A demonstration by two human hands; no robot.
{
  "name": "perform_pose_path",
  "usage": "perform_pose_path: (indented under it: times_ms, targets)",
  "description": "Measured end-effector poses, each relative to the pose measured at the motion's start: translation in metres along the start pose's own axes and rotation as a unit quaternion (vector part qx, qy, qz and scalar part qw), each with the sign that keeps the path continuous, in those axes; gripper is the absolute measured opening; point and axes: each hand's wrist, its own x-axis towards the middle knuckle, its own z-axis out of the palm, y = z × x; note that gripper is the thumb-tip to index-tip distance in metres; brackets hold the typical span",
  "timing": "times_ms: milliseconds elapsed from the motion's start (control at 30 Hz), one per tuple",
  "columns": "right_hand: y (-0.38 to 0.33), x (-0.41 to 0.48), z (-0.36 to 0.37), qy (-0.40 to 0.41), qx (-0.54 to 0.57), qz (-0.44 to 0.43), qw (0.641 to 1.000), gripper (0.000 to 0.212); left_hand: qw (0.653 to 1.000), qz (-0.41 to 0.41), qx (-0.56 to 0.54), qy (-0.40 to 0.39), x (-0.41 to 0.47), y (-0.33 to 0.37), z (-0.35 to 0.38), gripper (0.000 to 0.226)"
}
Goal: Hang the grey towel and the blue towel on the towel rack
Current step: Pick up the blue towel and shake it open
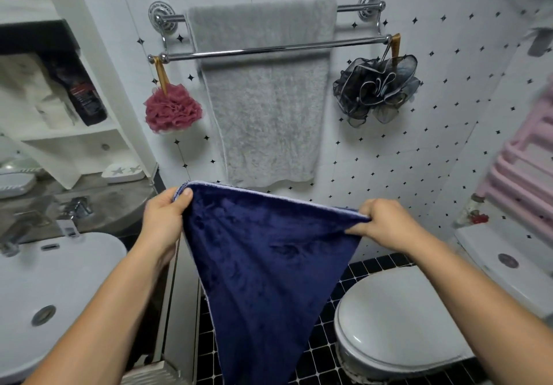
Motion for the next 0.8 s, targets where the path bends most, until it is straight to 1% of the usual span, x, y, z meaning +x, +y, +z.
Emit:
perform_pose_path:
  times_ms: [67,100,133,200,233,367,400,467,567,667,733,800]
  targets:
    - [-0.024,-0.017,0.006,-0.067,0.073,-0.091,0.991,0.028,0.999,-0.014,0.01,0.029,0.012,0.002,-0.009,0.035]
    - [-0.034,-0.026,0.009,-0.096,0.079,-0.131,0.984,0.024,0.999,-0.017,0.015,0.039,0.016,0.002,-0.013,0.034]
    - [-0.041,-0.032,0.012,-0.113,0.066,-0.164,0.978,0.026,0.999,-0.016,0.016,0.045,0.02,0.002,-0.017,0.033]
    - [-0.045,-0.035,0.01,-0.133,0.023,-0.198,0.971,0.045,0.998,-0.003,0.012,0.055,0.025,0.003,-0.021,0.031]
    - [-0.044,-0.033,0.007,-0.148,0.02,-0.19,0.97,0.051,0.998,0.004,0.012,0.059,0.027,0.003,-0.023,0.03]
    - [-0.023,-0.018,0.003,-0.226,0.048,-0.13,0.964,0.062,0.998,0.022,0.016,0.056,0.032,0.003,-0.026,0.026]
    - [-0.018,-0.015,0.005,-0.242,0.05,-0.117,0.962,0.063,0.999,0.022,0.014,0.048,0.033,0.001,-0.024,0.026]
    - [-0.011,-0.007,0.011,-0.257,0.058,-0.105,0.959,0.055,0.999,0.016,0.005,0.028,0.033,-0.002,-0.019,0.026]
    - [-0.001,0.004,0.016,-0.254,0.079,-0.076,0.961,0.039,1.0,0.006,0.017,0.005,0.035,-0.01,-0.014,0.028]
    - [0.011,0.014,0.009,-0.216,0.111,-0.03,0.969,0.026,0.999,-0.009,0.031,-0.016,0.035,-0.015,-0.012,0.035]
    - [0.018,0.022,-0.001,-0.168,0.136,0.004,0.976,0.022,0.999,-0.016,0.03,-0.028,0.035,-0.017,-0.011,0.036]
    - [0.021,0.028,-0.009,-0.088,0.15,0.033,0.984,0.028,0.999,-0.019,0.028,-0.038,0.036,-0.017,-0.008,0.034]
